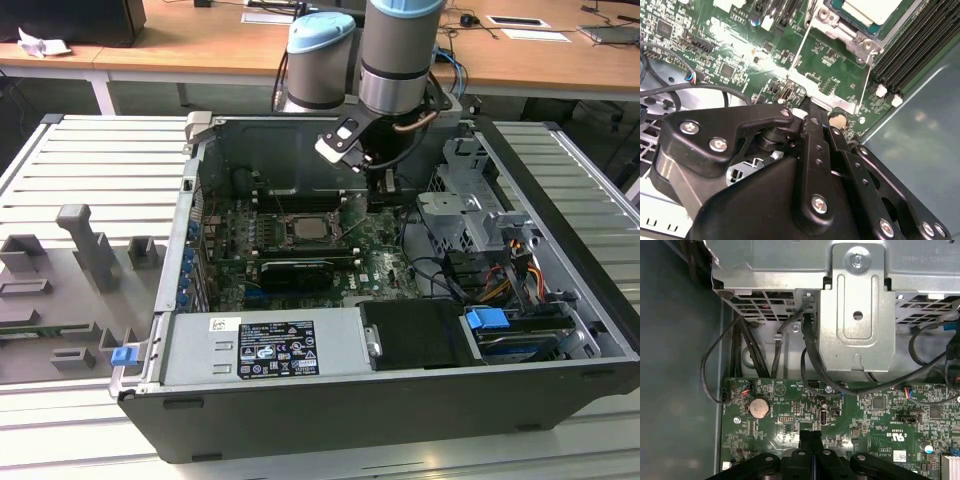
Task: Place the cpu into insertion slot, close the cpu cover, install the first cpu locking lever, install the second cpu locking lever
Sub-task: 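Close the cpu cover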
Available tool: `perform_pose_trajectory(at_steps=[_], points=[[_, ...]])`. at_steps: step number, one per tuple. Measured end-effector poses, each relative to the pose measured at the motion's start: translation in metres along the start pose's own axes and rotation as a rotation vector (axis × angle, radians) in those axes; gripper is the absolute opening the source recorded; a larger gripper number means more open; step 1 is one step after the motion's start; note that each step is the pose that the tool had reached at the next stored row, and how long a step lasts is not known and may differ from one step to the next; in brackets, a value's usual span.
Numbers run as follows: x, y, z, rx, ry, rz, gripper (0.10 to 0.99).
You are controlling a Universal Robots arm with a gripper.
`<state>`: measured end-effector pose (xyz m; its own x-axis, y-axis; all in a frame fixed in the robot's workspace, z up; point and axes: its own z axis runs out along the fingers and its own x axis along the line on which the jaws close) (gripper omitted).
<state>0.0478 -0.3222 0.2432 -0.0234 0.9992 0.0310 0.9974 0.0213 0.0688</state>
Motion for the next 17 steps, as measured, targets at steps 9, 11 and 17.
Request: perform_pose_trajectory(at_steps=[9, 11, 17], points=[[0.0006, -0.0230, -0.0017, 0.000, 0.0000, 0.000, 0.106], [0.0006, -0.0256, -0.0019, 0.000, 0.0000, 0.000, 0.106], [0.0009, -0.0353, -0.0025, 0.000, 0.0001, 0.000, 0.106]])
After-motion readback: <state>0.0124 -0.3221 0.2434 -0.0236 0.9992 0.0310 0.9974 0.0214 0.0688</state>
